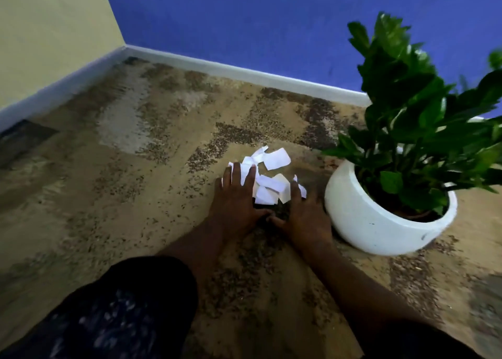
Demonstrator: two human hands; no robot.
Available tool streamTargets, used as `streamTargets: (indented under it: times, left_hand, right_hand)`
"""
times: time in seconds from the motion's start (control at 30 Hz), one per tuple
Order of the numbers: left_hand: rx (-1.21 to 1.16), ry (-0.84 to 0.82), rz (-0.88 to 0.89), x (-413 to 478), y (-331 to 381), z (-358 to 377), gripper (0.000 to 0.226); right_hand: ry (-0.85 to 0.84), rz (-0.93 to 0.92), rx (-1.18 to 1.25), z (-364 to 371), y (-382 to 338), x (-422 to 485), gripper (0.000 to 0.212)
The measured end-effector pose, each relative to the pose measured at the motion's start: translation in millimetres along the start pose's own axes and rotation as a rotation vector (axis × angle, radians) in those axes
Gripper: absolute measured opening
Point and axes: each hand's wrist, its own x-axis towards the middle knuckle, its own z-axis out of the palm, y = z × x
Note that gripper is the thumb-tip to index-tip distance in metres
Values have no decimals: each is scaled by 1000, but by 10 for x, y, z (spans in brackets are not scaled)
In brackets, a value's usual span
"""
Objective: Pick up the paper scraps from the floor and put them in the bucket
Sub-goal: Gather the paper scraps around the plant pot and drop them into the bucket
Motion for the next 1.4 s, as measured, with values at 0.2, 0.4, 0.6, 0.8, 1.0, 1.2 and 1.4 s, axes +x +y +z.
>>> streamTargets:
  times: [0.2, 0.4, 0.6, 0.8, 1.0, 1.2, 1.4]
  left_hand:
    - [51, 48, 45, 71, -100, 164, 79]
    - [78, 82, 78, 50, -60, 81, 50]
    - [59, 111, 107, 18, -68, 50, 42]
    - [25, 207, 139, -14, -32, 4, 36]
    - [-56, 292, 117, -93, 15, -19, 28]
    - [-264, 249, 84, -334, 143, -48, 27]
    - [-550, 436, 62, -588, 552, -376, 19]
  right_hand:
    - [41, -79, -77, 235, 85, 200, 91]
    - [113, -63, -145, 304, -1, 297, 68]
    - [199, -65, -119, 287, -109, 300, 37]
    - [248, -104, -149, 228, -165, 203, 20]
    - [292, -38, -101, 201, -173, 164, 16]
    - [253, 35, 76, 114, -67, -59, 27]
    - [459, 152, 349, -331, -185, -528, 16]
